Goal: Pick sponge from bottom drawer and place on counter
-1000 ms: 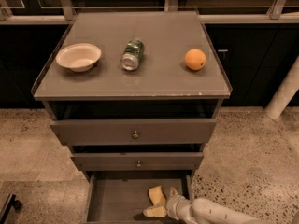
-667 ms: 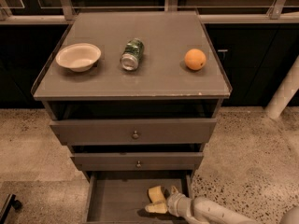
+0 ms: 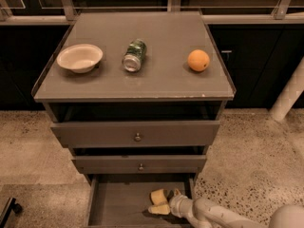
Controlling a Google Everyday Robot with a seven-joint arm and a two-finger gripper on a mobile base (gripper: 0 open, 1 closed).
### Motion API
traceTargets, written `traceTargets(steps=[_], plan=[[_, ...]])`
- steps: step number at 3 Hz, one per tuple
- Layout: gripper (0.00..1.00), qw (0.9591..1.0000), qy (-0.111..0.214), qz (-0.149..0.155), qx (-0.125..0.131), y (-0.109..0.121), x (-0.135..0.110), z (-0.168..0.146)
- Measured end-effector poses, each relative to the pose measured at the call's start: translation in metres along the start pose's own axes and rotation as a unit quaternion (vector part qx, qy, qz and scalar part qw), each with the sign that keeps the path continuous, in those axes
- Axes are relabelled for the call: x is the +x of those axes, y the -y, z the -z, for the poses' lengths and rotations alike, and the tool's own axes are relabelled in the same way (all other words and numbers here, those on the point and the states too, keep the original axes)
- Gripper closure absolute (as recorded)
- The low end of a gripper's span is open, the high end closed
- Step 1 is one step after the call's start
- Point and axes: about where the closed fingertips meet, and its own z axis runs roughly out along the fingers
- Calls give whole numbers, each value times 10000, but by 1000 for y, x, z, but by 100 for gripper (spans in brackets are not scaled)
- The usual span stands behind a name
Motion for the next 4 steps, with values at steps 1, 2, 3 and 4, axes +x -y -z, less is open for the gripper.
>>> traceTargets(steps=[1, 2, 3, 4], plan=[[0, 10000, 18, 41, 57, -12, 4, -9], [0, 9998, 46, 86, 173, -19, 6, -23], [0, 9996, 67, 97, 270, -27, 13, -36], [0, 9991, 74, 172, 391, -28, 17, -46]])
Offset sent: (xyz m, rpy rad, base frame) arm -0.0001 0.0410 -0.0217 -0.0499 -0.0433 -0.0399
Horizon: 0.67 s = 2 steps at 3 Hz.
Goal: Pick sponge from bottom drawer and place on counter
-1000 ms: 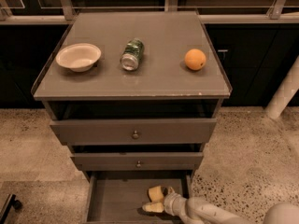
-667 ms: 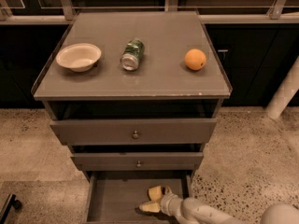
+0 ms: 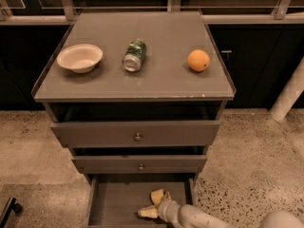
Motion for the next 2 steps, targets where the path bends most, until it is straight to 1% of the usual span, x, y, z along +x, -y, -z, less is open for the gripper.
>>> traceTargets(steps=[2], plan=[[0, 9994, -191, 196, 228, 5, 18, -13]])
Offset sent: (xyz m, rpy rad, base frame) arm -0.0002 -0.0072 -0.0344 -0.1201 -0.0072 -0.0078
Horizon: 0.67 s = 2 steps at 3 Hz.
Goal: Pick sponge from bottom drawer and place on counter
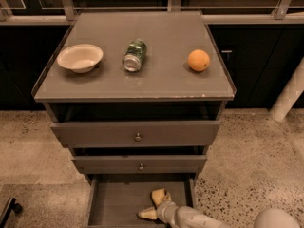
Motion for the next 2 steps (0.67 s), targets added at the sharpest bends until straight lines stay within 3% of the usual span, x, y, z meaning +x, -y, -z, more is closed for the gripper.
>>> traceTargets(steps=[1, 2], plan=[[0, 9999, -79, 44, 115, 2, 9, -3], [18, 9999, -81, 44, 119, 2, 9, -3]])
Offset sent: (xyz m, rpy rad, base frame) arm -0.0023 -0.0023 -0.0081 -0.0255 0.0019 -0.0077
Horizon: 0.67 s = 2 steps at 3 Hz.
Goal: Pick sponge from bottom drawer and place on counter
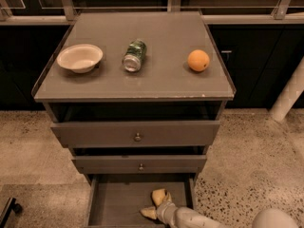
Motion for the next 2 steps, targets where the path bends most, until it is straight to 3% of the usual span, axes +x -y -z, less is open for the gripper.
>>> traceTargets(steps=[2], plan=[[64, 10000, 0, 0, 0, 0, 0, 0]])
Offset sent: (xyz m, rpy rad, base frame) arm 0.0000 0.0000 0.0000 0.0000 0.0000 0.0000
